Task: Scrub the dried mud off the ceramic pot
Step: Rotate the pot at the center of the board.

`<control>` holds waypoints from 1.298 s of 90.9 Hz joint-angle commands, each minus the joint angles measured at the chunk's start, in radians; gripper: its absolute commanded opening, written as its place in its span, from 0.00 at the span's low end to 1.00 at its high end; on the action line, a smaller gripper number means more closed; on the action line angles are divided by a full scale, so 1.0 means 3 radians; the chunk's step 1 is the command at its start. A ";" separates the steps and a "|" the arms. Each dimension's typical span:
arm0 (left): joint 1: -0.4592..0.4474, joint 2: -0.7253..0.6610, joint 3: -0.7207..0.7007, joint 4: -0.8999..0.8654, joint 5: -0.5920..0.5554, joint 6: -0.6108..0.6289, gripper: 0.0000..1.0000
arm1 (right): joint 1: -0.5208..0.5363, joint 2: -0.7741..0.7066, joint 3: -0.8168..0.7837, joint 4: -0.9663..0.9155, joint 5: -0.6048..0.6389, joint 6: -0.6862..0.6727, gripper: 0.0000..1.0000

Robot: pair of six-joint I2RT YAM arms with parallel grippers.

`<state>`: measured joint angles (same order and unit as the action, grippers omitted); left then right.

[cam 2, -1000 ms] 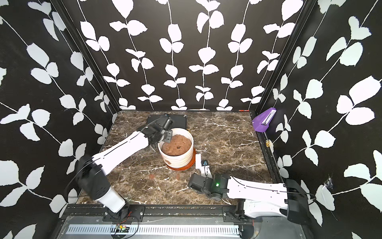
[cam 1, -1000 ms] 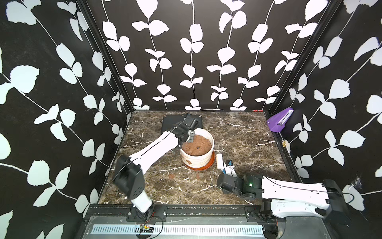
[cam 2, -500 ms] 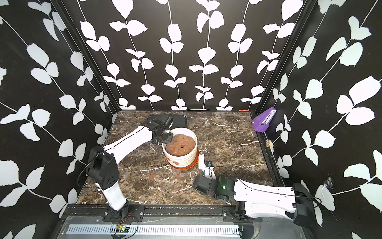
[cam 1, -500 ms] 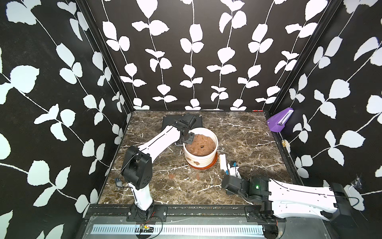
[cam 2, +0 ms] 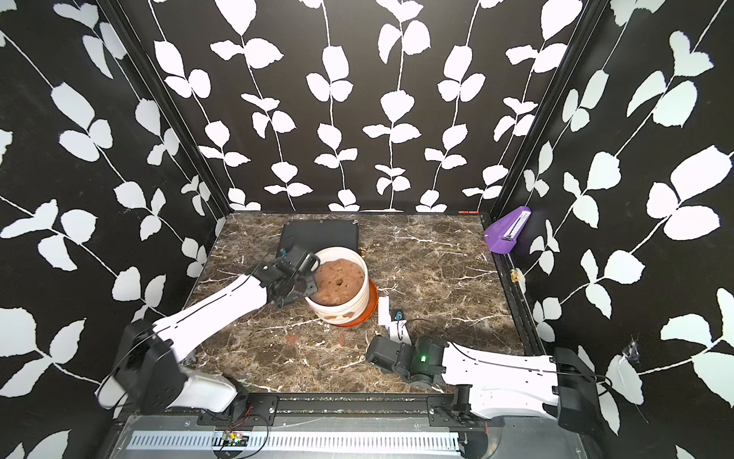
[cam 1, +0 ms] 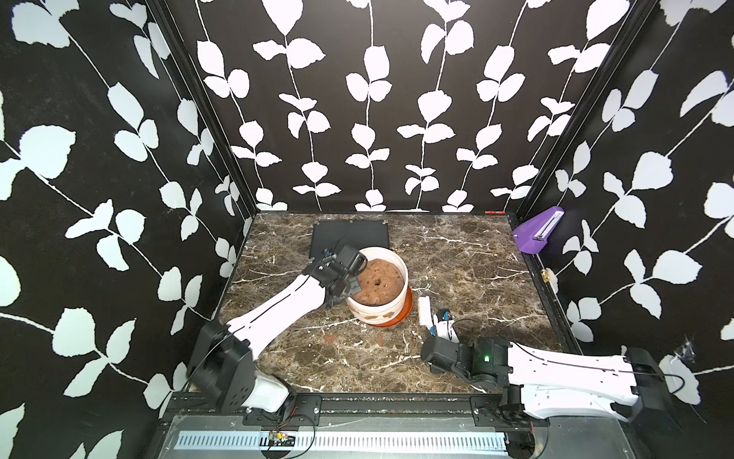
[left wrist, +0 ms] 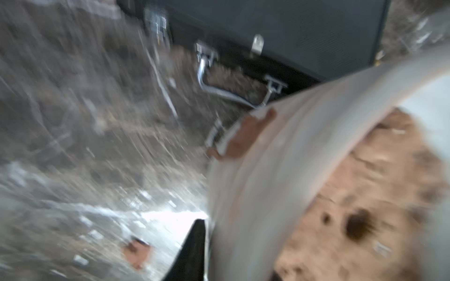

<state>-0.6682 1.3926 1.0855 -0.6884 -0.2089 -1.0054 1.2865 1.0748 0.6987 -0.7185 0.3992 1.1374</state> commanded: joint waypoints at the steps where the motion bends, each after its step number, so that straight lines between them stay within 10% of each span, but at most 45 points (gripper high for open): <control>1: -0.0046 -0.0039 0.0063 0.0052 0.0105 -0.0254 0.46 | -0.0014 -0.0044 0.0063 -0.0016 0.0075 -0.0042 0.00; 20: 0.0346 -0.0083 0.0297 -0.0194 -0.0051 0.0205 0.47 | -0.0011 -0.0072 0.0018 0.0019 -0.0025 -0.0080 0.00; 45: 0.0547 0.0179 0.0302 -0.0088 0.0399 0.0431 0.21 | 0.0042 0.0043 0.0037 0.0219 -0.0078 -0.0180 0.00; 52: 0.0541 0.0168 0.0190 0.0015 0.0469 0.0312 0.00 | 0.0043 0.0075 0.0058 0.0219 -0.0063 -0.0172 0.00; 85: 0.0170 0.0009 0.0005 0.0155 0.0228 -0.0579 0.00 | -0.0067 -0.0121 0.0064 -0.0016 -0.0017 -0.0119 0.00; 99: 0.0144 0.0011 0.0118 0.0095 0.0177 -0.0419 0.39 | -0.0158 -0.0177 0.0071 -0.0018 -0.0085 -0.0186 0.00; 118: 0.0298 -0.0072 0.0169 -0.0106 -0.0069 -0.0124 0.37 | -0.0294 -0.0093 0.0108 0.0074 -0.0164 -0.0338 0.00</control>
<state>-0.6128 1.3979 1.1141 -0.6636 -0.1772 -1.0771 1.2266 1.0378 0.7006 -0.7078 0.3534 1.0752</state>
